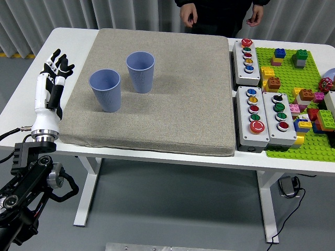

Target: Pick cup pour cup place

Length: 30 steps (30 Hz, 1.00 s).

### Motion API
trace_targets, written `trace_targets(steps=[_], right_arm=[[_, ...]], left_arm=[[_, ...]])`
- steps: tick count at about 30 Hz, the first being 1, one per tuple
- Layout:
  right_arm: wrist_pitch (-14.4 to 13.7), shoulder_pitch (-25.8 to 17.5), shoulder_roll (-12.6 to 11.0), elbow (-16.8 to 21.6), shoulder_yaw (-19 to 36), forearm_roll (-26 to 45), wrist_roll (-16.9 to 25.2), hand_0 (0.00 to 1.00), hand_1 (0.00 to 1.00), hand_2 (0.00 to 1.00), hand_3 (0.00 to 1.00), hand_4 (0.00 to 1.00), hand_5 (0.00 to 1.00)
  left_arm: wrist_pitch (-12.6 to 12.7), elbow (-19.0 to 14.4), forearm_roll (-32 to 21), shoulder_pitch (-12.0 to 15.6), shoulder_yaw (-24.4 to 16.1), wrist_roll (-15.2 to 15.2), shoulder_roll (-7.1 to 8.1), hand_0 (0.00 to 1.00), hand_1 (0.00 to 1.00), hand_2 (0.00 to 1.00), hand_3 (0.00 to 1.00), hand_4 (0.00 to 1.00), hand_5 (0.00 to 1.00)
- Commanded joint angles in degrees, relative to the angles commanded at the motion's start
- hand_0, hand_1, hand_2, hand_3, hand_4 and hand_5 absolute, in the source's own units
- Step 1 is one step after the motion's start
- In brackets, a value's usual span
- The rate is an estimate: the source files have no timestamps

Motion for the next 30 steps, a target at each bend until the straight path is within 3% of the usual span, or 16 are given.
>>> trace_targets(steps=[4,7,8,14,18,30], right_arm=[[0.02,0.01,-0.01,0.00,-0.04,0.02,0.00,0.700,0.709,0.682,0.639,0.073,0.348],[0.06,0.00,-0.02,-0.02,-0.16,0.13,0.01,0.700,0.709,0.682,0.639,0.073,0.348],[0.06,0.00,-0.02,-0.02,-0.18,0.15,0.02,0.700,0.709,0.681,0.639,0.073,0.349],[0.03,0.00,-0.03,-0.06,-0.38,0.46,0.06,0.700,0.709,0.681,0.639,0.077,0.353],[-0.02,0.06,-0.03,-0.09,-0.51,0.73,0.09,0.700,0.709,0.681,0.639,0.077,0.353],[-0.08,0.27,-0.11,-0.17,-1.05,1.47,0.16,0.699,0.709,0.679,0.638,0.078,0.359]], left_arm=[[-0.85,0.86,1.82,-0.12,-0.31,0.79,-0.12,0.850,0.866,0.998,0.998,0.994,0.426],[-3.04,2.43,7.47,-0.16,-0.74,2.55,-0.08,0.850,0.866,0.998,0.998,0.994,0.426],[-3.30,2.60,8.72,-0.14,-0.77,2.76,-0.05,0.899,0.911,0.998,0.998,0.996,0.327],[-5.87,5.50,13.42,-0.58,-0.65,4.92,-0.50,0.908,0.920,0.998,0.998,0.995,0.343],[-6.24,7.23,16.50,-1.41,-0.14,5.49,-0.76,0.908,0.920,0.998,0.998,0.995,0.343],[-6.76,11.67,18.45,-4.85,0.13,5.90,-1.57,0.913,0.922,0.998,0.998,0.998,0.366]])
